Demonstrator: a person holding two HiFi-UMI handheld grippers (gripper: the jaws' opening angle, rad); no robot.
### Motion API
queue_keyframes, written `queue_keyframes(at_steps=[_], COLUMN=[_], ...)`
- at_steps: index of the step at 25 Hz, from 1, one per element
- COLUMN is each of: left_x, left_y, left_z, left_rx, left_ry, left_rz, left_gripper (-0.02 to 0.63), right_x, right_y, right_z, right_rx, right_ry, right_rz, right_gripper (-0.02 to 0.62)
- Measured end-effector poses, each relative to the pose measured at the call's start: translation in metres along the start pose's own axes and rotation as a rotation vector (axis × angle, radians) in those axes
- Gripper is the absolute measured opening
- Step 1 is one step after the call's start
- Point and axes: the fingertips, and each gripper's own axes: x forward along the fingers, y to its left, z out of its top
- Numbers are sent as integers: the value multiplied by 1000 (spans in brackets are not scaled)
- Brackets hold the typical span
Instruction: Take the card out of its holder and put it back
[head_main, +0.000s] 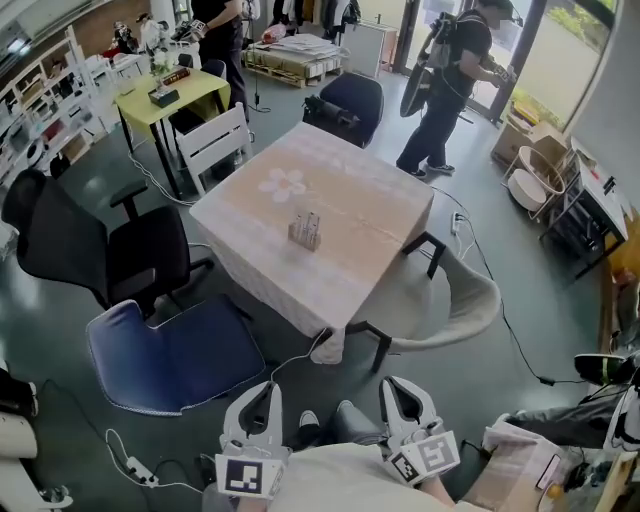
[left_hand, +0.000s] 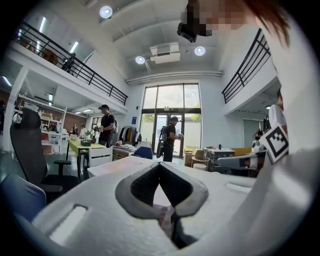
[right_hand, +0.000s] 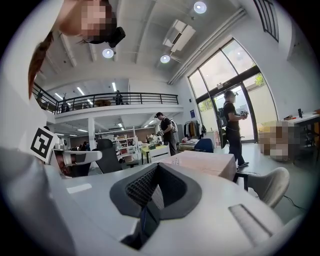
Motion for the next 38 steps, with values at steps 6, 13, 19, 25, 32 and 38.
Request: queue_keyframes(at_steps=[6, 13, 19, 25, 32, 38], left_x=[29, 66, 86, 96, 109, 133], left_y=[-4, -13, -10, -7, 12, 41], left_z=[2, 17, 21, 25, 25, 30], left_rx=[-22, -11, -5, 4, -6, -30], left_ry=[5, -32, -51, -55, -51, -38], left_rz=[42, 98, 161, 199, 203, 146], left_gripper=[-2, -2, -2, -2, -2, -2], right_x=[19, 56, 75, 83, 105, 144], right_y=[-27, -57, -80, -96, -96, -83], right_z=[-1, 21, 25, 26, 25, 31], right_rx=[2, -21, -31, -29, -17, -16], right_ry=[38, 19, 22, 31, 43, 55], right_rz=[33, 122, 170, 184, 176, 154], right_gripper=[2, 2, 2, 2, 2, 2])
